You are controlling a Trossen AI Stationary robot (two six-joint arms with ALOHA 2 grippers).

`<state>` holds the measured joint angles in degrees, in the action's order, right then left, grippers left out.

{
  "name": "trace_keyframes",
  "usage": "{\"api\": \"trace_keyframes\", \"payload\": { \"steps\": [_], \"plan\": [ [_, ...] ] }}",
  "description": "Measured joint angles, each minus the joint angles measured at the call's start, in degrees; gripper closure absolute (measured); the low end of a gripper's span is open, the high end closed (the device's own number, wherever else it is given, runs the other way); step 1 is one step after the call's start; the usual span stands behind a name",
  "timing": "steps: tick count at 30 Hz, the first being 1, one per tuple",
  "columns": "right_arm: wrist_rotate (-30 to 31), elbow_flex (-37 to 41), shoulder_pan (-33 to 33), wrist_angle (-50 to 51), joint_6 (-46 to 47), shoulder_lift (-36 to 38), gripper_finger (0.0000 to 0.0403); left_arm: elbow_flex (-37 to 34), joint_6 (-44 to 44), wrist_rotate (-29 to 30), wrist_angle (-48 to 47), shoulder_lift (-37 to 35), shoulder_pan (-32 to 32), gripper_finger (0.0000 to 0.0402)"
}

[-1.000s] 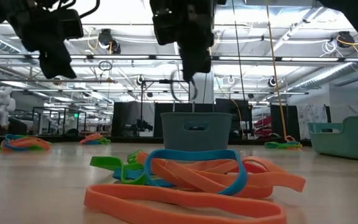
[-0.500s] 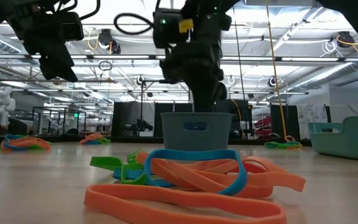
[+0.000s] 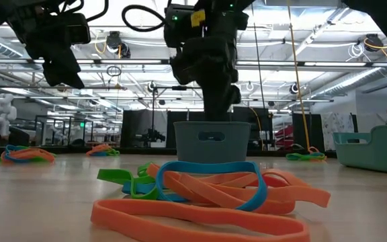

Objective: Sort rubber bands into baskets
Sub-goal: Put the blue rubberband into the blue bin

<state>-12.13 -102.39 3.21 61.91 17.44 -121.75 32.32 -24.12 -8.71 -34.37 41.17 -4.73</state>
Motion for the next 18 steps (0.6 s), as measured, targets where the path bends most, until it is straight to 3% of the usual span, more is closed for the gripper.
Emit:
{"api": "trace_keyframes", "payload": {
  "steps": [14,18],
  "plan": [
    [-1.48,-16.32,0.81,10.80,-2.01,0.00,0.0273,0.00,0.90,1.83,1.05,0.00,0.00,0.0182],
    [-1.17,-17.81,-0.67,11.08,-5.05,1.80,0.0273,-0.05,0.46,2.14,0.96,0.00,0.00,0.0182]
  ]
}}
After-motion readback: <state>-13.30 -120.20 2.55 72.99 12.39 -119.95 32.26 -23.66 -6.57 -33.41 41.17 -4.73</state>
